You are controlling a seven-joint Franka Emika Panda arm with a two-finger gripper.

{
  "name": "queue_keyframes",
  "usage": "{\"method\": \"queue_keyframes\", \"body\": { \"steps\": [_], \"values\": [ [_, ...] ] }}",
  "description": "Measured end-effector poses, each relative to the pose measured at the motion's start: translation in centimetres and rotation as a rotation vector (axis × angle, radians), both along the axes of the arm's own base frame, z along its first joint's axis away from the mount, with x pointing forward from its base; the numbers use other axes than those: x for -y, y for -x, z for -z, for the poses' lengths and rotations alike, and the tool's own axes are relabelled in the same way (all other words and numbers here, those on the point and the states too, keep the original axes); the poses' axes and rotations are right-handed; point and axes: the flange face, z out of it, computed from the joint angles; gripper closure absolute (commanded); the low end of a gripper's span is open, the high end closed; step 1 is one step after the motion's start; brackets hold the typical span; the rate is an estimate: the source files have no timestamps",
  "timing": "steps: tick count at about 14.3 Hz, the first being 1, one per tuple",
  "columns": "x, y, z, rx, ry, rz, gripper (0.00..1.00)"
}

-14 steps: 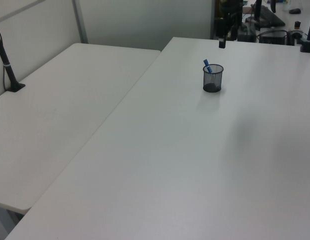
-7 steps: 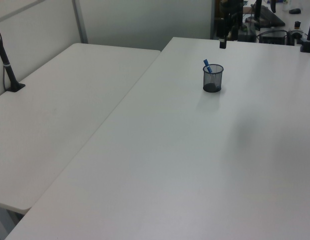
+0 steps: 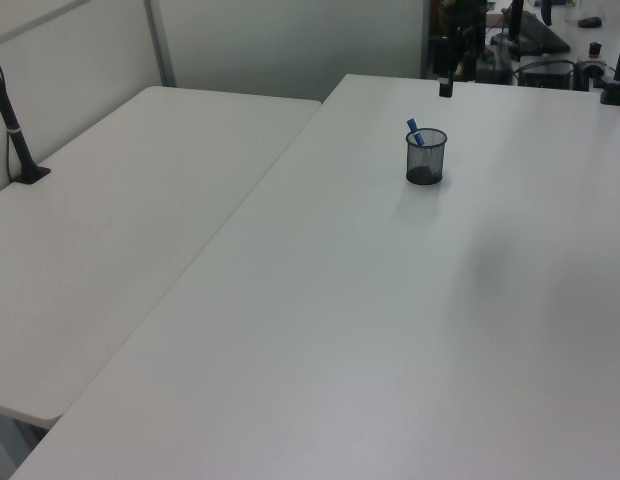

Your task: Remove the marker

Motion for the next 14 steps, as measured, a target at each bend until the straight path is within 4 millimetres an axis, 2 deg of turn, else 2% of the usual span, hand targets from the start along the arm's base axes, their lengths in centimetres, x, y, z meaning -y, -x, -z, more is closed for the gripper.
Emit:
{"method": "queue_keyframes", "body": {
  "steps": [5,7,9,11,14],
  "values": [
    [0.3,0.0,0.0,0.0,0.0,-0.01,0.0],
    [1.1,-0.1,0.3,-0.004,0.001,-0.03,0.0],
    [3.4,-0.5,0.7,0.013,0.006,-0.041,0.0],
    [7.0,-1.2,1.6,0.047,0.02,-0.053,0.0],
    [12.5,-2.9,4.3,0.097,0.063,-0.067,0.0]
  ]
}}
